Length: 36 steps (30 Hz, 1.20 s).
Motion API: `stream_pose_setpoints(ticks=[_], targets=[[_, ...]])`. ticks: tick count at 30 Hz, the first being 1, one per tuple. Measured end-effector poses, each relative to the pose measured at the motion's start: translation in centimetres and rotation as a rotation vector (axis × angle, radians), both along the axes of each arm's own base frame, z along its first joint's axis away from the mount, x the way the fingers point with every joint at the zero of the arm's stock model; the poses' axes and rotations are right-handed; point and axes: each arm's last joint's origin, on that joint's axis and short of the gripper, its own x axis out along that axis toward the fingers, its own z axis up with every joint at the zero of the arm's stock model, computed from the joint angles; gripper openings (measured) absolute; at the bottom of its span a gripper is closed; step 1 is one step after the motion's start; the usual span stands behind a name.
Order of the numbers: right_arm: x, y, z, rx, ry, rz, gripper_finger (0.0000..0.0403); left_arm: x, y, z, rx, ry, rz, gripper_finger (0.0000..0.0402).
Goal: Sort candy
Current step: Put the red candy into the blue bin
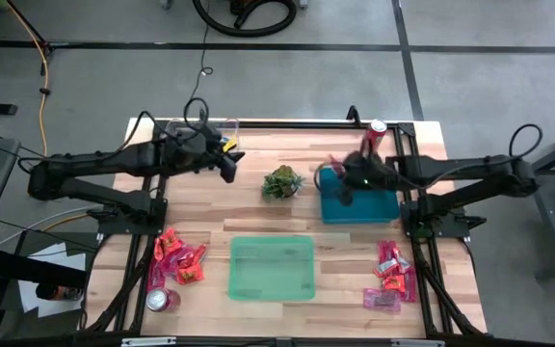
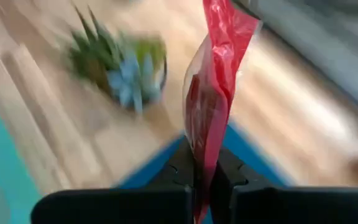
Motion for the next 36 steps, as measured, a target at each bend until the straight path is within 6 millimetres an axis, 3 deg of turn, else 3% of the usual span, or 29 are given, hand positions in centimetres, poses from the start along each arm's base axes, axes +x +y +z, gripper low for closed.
stream_pose_setpoints(ticks=[3,6,13,18,27,31,36], targets=[[-1.9,0.5,-4.0,0.121,0.005,-0.068,0.0003,-0.2,-0.4,-1.4,-0.055,-0.028,0.015,0.0182],[-3.2,0.8,-6.7,0.235,-0.032,-0.165,0.0003,-0.3,-0.8,-2.7,-0.112,-0.065,0.022,0.0182],[-4.3,0.4,-9.2,0.426,-0.046,-0.352,0.0020,-0.1,-1.8,-3.7,-0.153,-0.097,-0.007,0.0182],[-4.4,0.0,-8.9,0.448,-0.046,-0.388,0.0056,-0.1,-2.0,-3.7,-0.155,-0.096,-0.019,0.0182],[-4.2,-0.1,-6.8,0.409,0.005,-0.340,0.0193,0.0,-2.1,-3.7,-0.165,-0.100,-0.039,0.0182],[-3.7,-0.2,-4.9,0.382,-0.023,-0.301,0.0234,0.0,-2.1,-3.7,-0.173,-0.099,-0.053,0.0182],[-2.2,-0.3,-1.7,0.338,-0.177,-0.196,0.0244,0.0,-2.3,-3.8,-0.200,-0.091,-0.110,0.0182]])
